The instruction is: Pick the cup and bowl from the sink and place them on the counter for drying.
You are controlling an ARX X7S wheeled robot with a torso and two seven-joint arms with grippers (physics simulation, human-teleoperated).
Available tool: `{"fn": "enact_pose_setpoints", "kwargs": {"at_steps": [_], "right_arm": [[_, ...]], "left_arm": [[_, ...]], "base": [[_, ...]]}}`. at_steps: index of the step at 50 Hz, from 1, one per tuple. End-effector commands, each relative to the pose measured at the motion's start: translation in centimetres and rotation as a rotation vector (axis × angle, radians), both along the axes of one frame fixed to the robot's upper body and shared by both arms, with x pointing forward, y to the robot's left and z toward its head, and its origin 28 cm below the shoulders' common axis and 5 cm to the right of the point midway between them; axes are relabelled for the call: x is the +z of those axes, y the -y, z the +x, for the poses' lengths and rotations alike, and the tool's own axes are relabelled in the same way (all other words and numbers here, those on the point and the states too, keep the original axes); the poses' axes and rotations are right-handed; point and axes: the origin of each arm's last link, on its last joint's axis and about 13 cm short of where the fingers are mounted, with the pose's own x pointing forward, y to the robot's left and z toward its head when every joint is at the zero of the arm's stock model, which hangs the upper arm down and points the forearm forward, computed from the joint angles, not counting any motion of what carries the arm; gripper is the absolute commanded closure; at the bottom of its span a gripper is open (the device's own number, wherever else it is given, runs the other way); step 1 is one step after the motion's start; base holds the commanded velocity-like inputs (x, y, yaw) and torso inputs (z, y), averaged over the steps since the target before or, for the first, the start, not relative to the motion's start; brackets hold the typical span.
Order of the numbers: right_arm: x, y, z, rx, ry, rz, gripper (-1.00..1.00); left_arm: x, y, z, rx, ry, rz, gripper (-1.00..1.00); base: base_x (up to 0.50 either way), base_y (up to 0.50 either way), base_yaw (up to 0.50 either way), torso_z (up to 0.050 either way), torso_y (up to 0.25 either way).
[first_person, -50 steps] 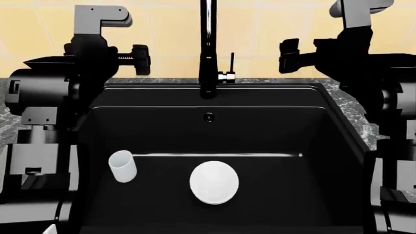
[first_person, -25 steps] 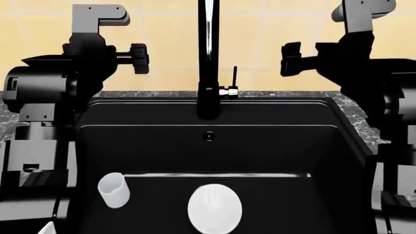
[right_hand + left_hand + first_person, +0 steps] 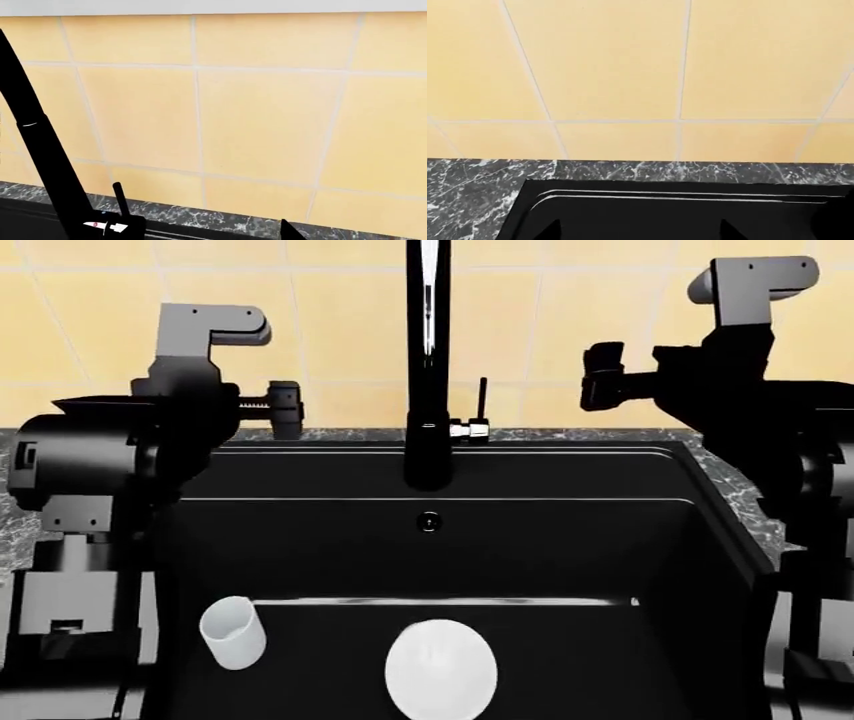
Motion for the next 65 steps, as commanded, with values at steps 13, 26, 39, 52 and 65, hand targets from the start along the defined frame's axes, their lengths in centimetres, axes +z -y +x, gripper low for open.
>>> {"fn": "enact_pose_setpoints", "kwargs": {"at_steps": [13, 26, 39, 52, 65], "right_arm": [[-1.1, -0.2, -0.3, 0.029, -0.024, 0.027, -1.0], [-0.5, -0.1, -0.5, 0.043, -0.027, 0.024, -1.0], [-1.1, 0.1, -0.8, 0.047, -0.042, 0.019, -1.0], [-1.5, -0.1, -0.4, 0.057, -0.054, 0.02, -1.0], [-1.2, -0.3, -0.4, 0.069, -0.048, 0.026, -1.0]], "left_arm": [[-4.2, 1.6, -3.0, -0.012, -0.174, -0.113, -1.0], [-8.7, 0.0, -1.5, 0.102, -0.233, -0.116, -1.0], [-9.7, -1.1, -1.1, 0.159, -0.236, -0.114, -1.0], [-11.5, -1.0, -2.1, 0.169, -0.281, -0.073, -1.0], [-14.4, -1.4, -4.1, 0.198, -0.35, -0.079, -1.0]], "base": [[0.0, 0.0, 0.0, 0.0, 0.0], [0.0, 0.0, 0.0, 0.0, 0.0], [0.0, 0.0, 0.0, 0.0, 0.0], [0.0, 0.0, 0.0, 0.0, 0.0], [0.0, 0.0, 0.0, 0.0, 0.0]]}}
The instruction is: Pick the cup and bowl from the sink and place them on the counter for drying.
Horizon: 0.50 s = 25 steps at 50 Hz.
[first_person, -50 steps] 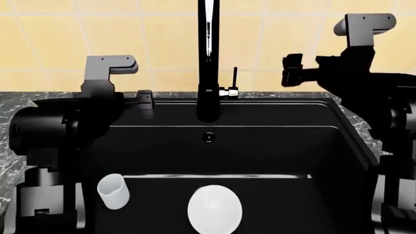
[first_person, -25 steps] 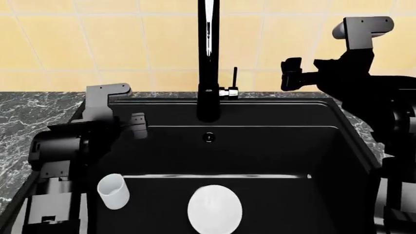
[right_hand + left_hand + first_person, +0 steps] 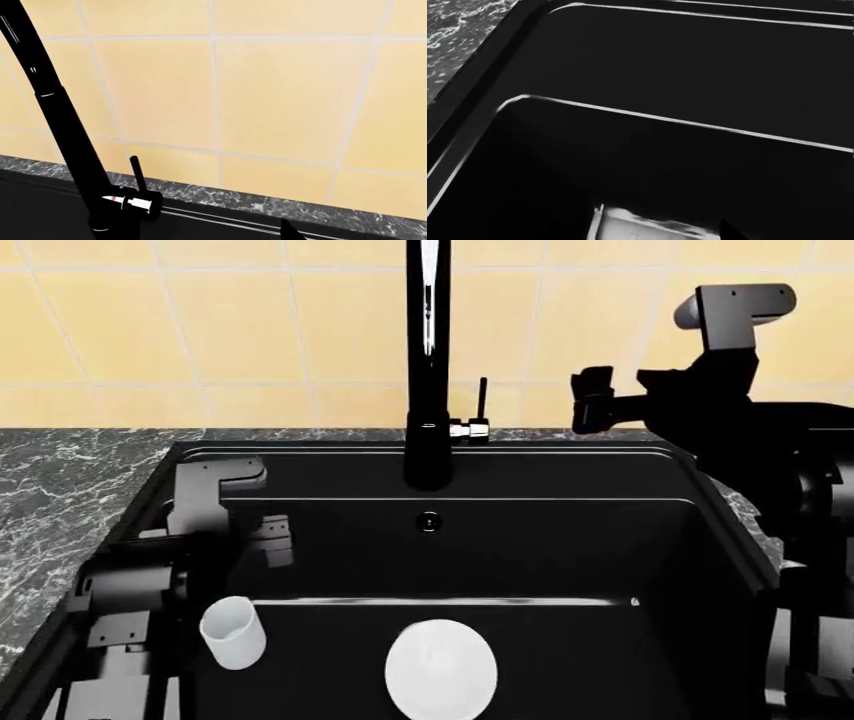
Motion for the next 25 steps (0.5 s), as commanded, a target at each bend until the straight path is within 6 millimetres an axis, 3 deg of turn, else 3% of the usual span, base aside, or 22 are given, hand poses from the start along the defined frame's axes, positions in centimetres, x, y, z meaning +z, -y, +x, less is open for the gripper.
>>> {"fn": "enact_pose_setpoints", "kwargs": {"at_steps": [1, 25], "right_arm": [[0.4, -0.3, 0.0, 0.016, 0.007, 0.01, -1.0], [-0.7, 0.1, -0.3, 0.018, -0.014, 0.016, -1.0]], "left_arm": [[-2.0, -0.4, -1.4, 0.018, -0.054, -0.046, -1.0], [-3.6, -0.8, -2.6, 0.052, -0.103, -0.058, -1.0]], "base": [[0.0, 0.0, 0.0, 0.0, 0.0], [0.0, 0.0, 0.0, 0.0, 0.0]]}}
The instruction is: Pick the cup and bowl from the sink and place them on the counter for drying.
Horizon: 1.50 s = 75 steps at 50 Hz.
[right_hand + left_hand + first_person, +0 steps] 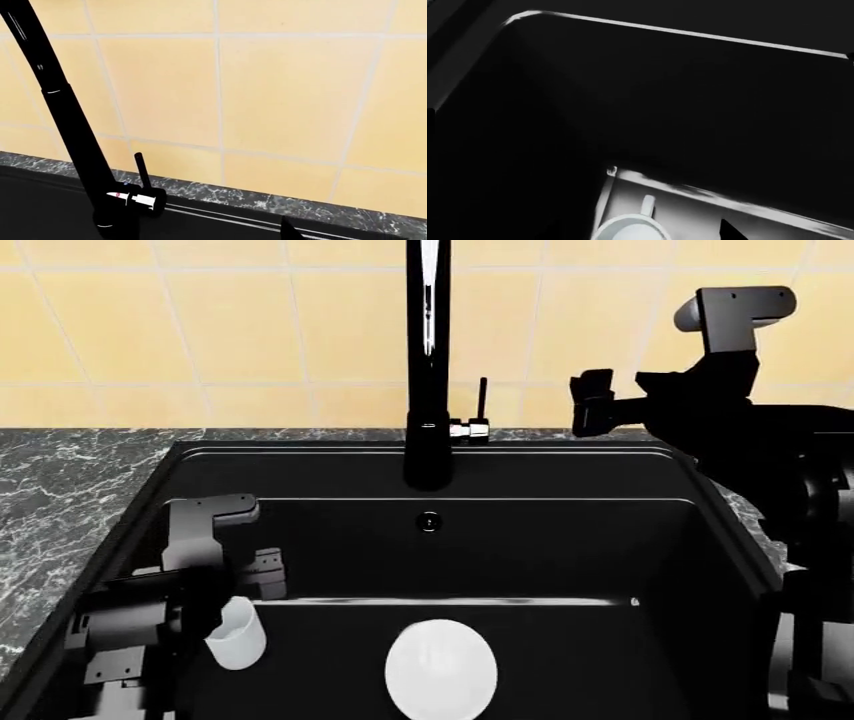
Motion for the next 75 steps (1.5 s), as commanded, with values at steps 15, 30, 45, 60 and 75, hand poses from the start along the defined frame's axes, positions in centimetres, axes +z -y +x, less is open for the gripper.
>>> {"fn": "enact_pose_setpoints", "kwargs": {"at_steps": [15, 30, 45, 60, 75], "right_arm": [[-1.1, 0.1, 0.0, 0.013, -0.023, 0.015, -1.0], [-2.2, -0.4, 0.3, 0.057, -0.044, 0.001, -1.0], [-2.3, -0.6, 0.2, 0.074, -0.057, 0.002, -1.0], [-2.6, -0.5, 0.1, 0.072, -0.059, 0.007, -1.0], [-3.2, -0.7, 0.1, 0.08, -0.066, 0.028, -1.0]], "left_arm": [[-3.5, -0.5, -1.1, 0.05, -0.064, -0.089, -1.0], [-6.7, -0.8, -0.9, -0.01, -0.115, -0.099, -1.0], [-8.2, -1.4, -0.3, -0.034, -0.159, -0.087, -1.0], [-8.5, -1.0, -0.5, -0.056, -0.178, -0.096, -1.0], [-7.9, -1.3, 0.2, -0.057, -0.114, -0.012, 1.0]], "base": [[0.0, 0.0, 0.0, 0.0, 0.0], [0.0, 0.0, 0.0, 0.0, 0.0], [0.0, 0.0, 0.0, 0.0, 0.0], [0.0, 0.0, 0.0, 0.0, 0.0], [0.0, 0.0, 0.0, 0.0, 0.0]]}}
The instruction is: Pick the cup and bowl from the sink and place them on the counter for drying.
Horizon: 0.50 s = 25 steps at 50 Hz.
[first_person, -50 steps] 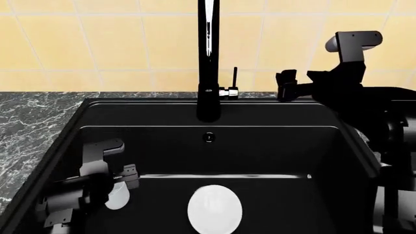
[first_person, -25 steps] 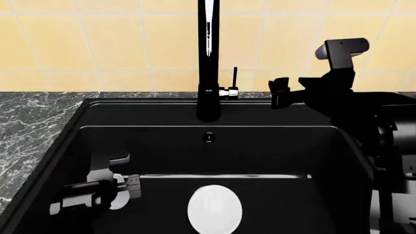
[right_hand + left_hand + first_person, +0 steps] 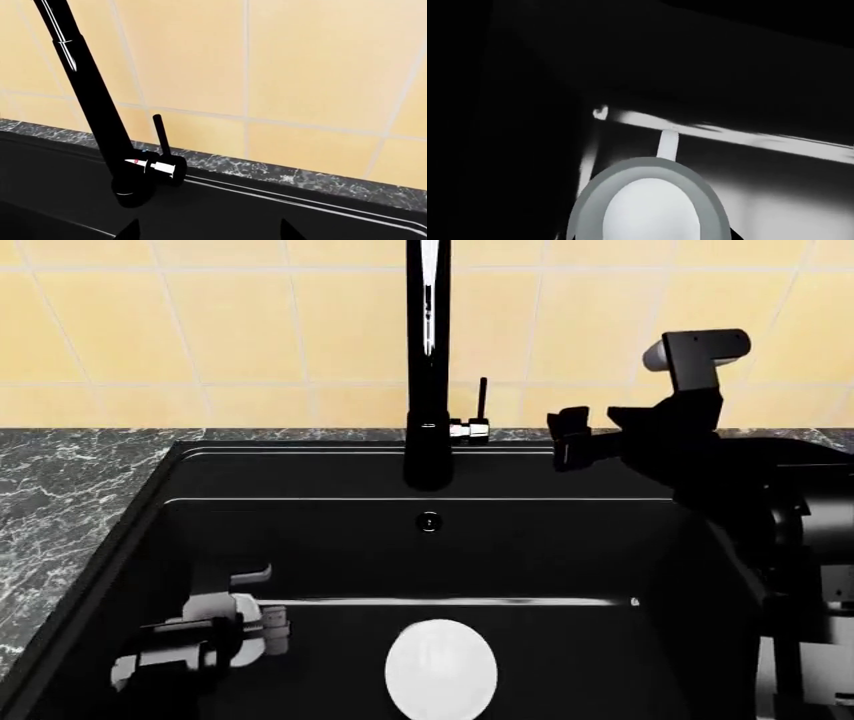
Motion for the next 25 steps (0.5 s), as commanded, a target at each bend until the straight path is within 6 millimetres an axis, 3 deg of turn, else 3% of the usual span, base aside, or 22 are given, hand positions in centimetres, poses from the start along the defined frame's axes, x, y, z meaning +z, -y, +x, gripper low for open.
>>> {"fn": "enact_pose_setpoints", "kwargs": {"at_steps": [1, 8, 16, 25], "right_arm": [[-0.3, -0.1, 0.0, 0.009, -0.001, 0.016, -1.0], [-0.4, -0.1, -0.1, 0.008, 0.0, 0.017, -1.0], [-0.6, 0.1, -0.3, 0.002, -0.004, 0.023, -1.0], [-1.6, 0.1, 0.0, 0.007, -0.021, 0.03, -1.0]], "left_arm": [[0.4, 0.1, 0.5, -0.014, 0.045, 0.021, 1.0], [2.1, 0.5, -0.5, -0.084, 0.08, 0.107, 1.0], [7.8, 0.4, -2.1, -0.124, 0.117, 0.063, 1.0], [12.0, 1.5, -3.5, -0.264, 0.119, 0.049, 1.0]], "base": [[0.0, 0.0, 0.0, 0.0, 0.0], [0.0, 0.0, 0.0, 0.0, 0.0], [0.0, 0.0, 0.0, 0.0, 0.0], [0.0, 0.0, 0.0, 0.0, 0.001]]}}
